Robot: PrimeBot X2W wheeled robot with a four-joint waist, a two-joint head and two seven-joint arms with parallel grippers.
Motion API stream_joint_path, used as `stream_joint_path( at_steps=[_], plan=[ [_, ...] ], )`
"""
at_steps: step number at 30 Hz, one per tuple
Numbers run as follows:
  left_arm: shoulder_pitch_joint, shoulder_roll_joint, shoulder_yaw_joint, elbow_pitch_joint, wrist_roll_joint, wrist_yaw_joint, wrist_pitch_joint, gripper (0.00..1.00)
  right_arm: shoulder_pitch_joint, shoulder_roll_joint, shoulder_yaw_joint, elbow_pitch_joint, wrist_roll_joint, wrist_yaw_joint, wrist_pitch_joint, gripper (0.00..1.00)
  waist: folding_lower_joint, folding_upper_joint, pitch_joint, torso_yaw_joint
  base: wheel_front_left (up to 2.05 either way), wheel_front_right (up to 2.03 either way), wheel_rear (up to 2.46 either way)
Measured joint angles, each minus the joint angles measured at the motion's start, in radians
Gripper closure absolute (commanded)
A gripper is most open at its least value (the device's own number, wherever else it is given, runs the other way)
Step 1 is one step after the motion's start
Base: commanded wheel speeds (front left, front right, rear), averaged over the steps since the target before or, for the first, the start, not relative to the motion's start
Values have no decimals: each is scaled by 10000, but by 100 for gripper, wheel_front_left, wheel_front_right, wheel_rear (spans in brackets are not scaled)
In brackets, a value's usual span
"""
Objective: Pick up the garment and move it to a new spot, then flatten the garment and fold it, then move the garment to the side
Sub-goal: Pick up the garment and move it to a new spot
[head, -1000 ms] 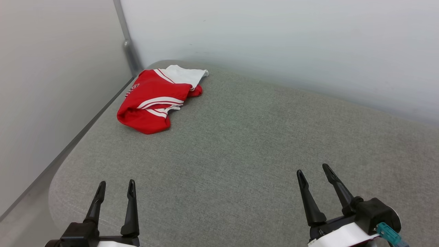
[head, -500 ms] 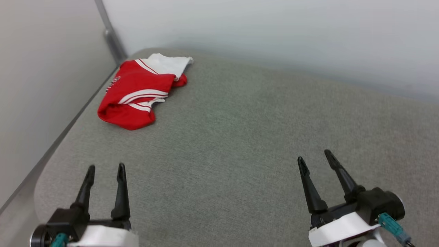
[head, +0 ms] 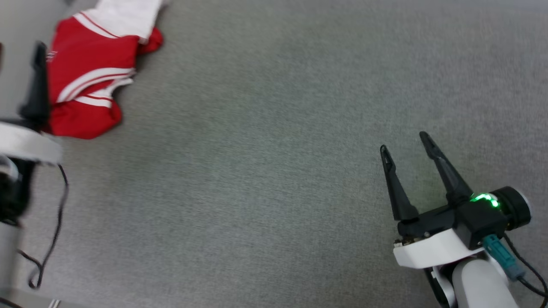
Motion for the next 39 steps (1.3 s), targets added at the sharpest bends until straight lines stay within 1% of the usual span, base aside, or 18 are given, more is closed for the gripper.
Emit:
stream_joint_path(
  at_steps=[1,3,6,8,11,13,14,19,22,26,31,32,33,34,35,39],
  plan=[
    [-433,493,-215,307,-407,0,270,0,-76,0,-36,-42,-90,0,0,0,0,0,226,-108,0,0,0],
    [-1384,1693,-738,823,-1289,-4,1183,0,-212,-2,-146,-132,-167,0,0,0,0,0,659,-328,0,0,0],
    [-2810,3007,-1032,1524,-2972,2,2727,0,-360,-6,-219,-288,-236,0,0,0,1,0,1261,-667,0,0,0],
    [-3449,3624,-1321,1893,-4004,0,4025,0,-430,-6,-238,-372,-245,2,0,0,1,0,1606,-913,0,0,0],
    [-4244,4217,-1668,2525,-5189,0,6000,0,-483,-8,-328,-493,-230,0,0,0,2,0,2082,-1255,0,0,0],
    [-4639,4426,-2027,2957,-5484,2,7254,0,-474,-13,-378,-468,-77,0,0,0,1,0,2351,-1454,0,0,0],
    [-4778,4441,-2180,3135,-5593,0,7739,0,-478,-10,-345,-500,-98,0,-2,0,1,0,2478,-1541,0,0,0],
    [-5702,4203,-2447,4174,-5768,29,8780,0,-631,-2,-44,-673,-238,2,-15,0,0,0,2926,-1939,0,0,0],
    [-5963,4056,-2696,4709,-5674,119,9068,0,-694,31,21,-800,-255,6,-21,0,0,0,3131,-2121,0,0,0],
    [-6083,4069,-3047,5311,-5306,142,9279,0,-729,50,15,-955,-322,10,-48,0,0,0,3380,-2309,0,0,0],
    [-6261,3877,-3242,5793,-5381,96,9474,0,-719,77,-50,-1070,-385,12,-82,0,-2,0,3552,-2380,0,0,0],
    [-6274,3845,-3271,5850,-5384,88,9495,25,-717,77,-59,-1072,-418,12,-84,0,-2,0,3557,-2370,0,0,0],
    [-6287,3800,-3292,5889,-5388,86,9497,57,-713,77,-67,-1070,-422,12,-84,0,-3,0,3553,-2354,0,0,0],
    [-6306,3730,-3306,5931,-5407,81,9494,80,-709,75,-77,-1060,-428,10,-84,0,-3,0,3540,-2334,0,0,0],
    [-6313,3670,-3331,5950,-5425,67,9444,100,-705,71,-90,-1041,-458,10,-82,0,-2,0,3513,-2309,0,0,0],
    [-6310,3415,-3392,6021,-5476,42,8836,100,-694,46,-92,-899,-529,4,-77,0,-2,0,3320,-2217,0,0,0]
  ],
)
